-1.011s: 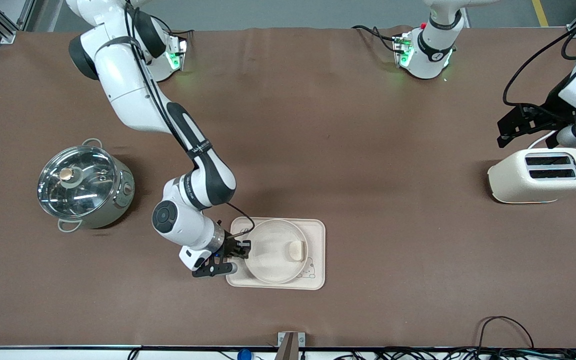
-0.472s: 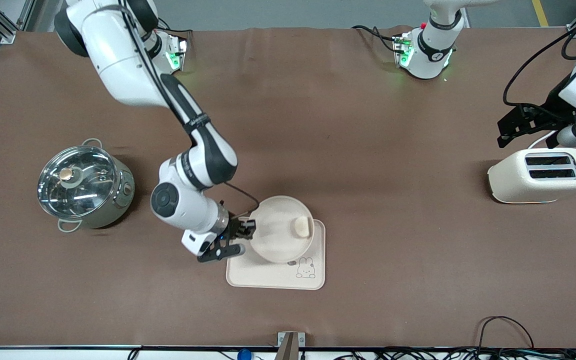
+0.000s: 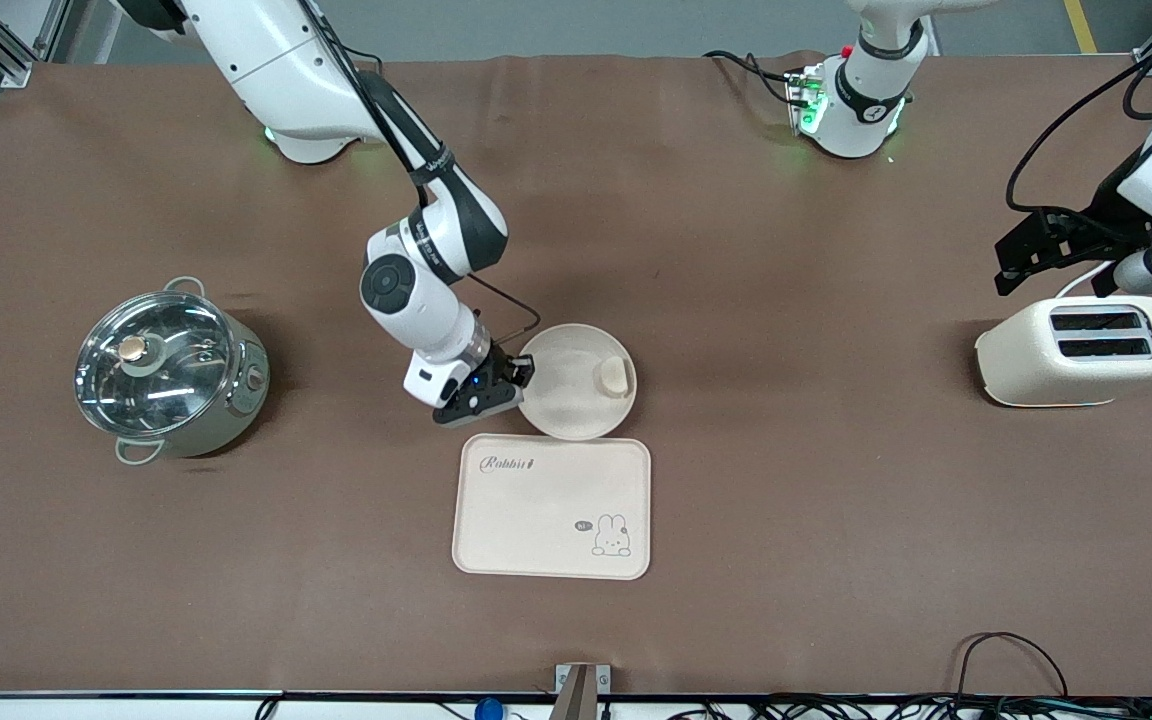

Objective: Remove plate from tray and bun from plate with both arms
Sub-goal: 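Lift the plate off the tray and set it down beyond the tray, then open the right gripper on the plate while the left gripper reaches the bun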

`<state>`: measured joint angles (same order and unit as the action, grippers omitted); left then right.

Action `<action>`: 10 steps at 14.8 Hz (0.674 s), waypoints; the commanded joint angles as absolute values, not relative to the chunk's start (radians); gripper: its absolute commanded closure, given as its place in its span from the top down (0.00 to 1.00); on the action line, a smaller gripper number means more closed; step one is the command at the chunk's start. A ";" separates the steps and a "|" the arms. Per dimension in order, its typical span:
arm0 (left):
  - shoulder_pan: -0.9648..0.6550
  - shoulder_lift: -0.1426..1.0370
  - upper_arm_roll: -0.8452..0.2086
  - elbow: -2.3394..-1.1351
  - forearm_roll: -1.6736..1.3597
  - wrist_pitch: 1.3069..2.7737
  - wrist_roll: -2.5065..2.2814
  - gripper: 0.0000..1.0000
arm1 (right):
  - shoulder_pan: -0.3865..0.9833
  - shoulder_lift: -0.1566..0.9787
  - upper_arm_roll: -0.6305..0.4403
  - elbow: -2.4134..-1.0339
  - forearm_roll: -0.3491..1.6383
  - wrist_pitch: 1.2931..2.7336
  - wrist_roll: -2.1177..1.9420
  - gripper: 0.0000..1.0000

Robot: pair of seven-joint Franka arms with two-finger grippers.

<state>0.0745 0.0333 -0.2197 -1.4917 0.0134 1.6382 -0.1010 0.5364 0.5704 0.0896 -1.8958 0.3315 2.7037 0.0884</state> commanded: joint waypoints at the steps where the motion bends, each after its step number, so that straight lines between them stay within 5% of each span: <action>1: 0.069 0.038 -0.229 -1.477 0.008 1.615 -0.117 1.00 | 0.528 0.506 0.118 -2.026 0.337 2.796 0.094 0.00; 6: 0.055 0.052 -0.366 -1.483 0.000 1.563 -0.386 1.00 | 0.541 0.520 0.129 -2.028 0.348 2.796 0.097 0.02; 10: -0.044 0.190 -0.466 -1.485 0.012 1.692 -0.627 1.00 | 0.540 0.526 0.127 -2.007 0.348 2.743 0.094 0.48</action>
<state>0.0032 0.1031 -0.4493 -1.5016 0.0067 1.6282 -0.5163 0.5410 0.5581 0.1244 -1.9854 0.3337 2.7698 0.0904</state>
